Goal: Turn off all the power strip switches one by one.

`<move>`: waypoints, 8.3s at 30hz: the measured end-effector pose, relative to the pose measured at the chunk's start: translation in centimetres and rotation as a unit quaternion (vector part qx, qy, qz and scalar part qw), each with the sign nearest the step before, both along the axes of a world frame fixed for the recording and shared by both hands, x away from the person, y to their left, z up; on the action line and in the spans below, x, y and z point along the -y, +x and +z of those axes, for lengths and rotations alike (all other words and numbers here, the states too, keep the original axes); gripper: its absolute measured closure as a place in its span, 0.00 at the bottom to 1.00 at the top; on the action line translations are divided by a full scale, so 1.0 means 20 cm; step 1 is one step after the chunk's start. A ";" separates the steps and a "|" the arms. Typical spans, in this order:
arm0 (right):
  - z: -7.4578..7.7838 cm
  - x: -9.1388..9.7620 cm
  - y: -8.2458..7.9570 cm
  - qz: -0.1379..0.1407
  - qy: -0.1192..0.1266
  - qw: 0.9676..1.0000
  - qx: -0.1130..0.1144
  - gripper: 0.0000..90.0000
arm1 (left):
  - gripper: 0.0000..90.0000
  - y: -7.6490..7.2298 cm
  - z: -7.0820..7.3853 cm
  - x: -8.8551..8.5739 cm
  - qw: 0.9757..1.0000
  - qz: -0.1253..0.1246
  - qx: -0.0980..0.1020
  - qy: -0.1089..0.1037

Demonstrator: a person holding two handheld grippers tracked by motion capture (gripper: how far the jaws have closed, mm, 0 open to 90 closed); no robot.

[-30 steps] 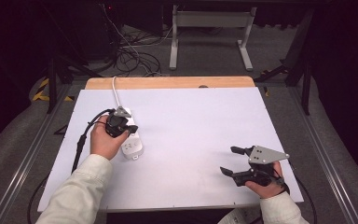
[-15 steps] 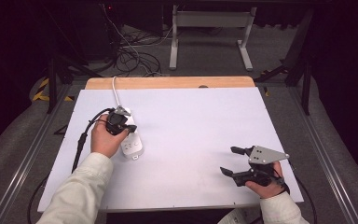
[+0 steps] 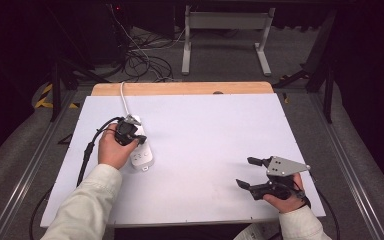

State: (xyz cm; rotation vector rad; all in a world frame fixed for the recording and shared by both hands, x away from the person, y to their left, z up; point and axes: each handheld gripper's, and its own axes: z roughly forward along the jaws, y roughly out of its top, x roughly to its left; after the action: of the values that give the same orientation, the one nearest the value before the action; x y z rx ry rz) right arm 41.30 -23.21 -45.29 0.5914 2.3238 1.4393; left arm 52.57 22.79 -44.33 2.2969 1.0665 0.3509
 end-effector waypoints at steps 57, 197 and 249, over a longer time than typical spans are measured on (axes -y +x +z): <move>0.00 0.00 0.00 0.001 0.001 1.000 -0.001 0.21 | 1.00 -0.02 0.10 -0.03 0.998 0.028 0.052 -0.022; -0.02 -0.01 0.00 0.003 -0.006 1.000 -0.007 0.20 | 1.00 0.27 -0.05 -0.14 0.994 0.092 0.051 -0.024; -0.03 -0.01 0.00 0.007 -0.009 1.000 -0.009 0.20 | 1.00 0.25 -0.04 -0.12 0.992 0.102 0.070 0.010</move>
State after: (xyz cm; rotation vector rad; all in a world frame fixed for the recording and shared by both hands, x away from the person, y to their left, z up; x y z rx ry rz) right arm 41.34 -23.02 -45.81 0.5860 2.3567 1.4227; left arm 57.52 25.19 -45.15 2.1493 1.2327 0.5978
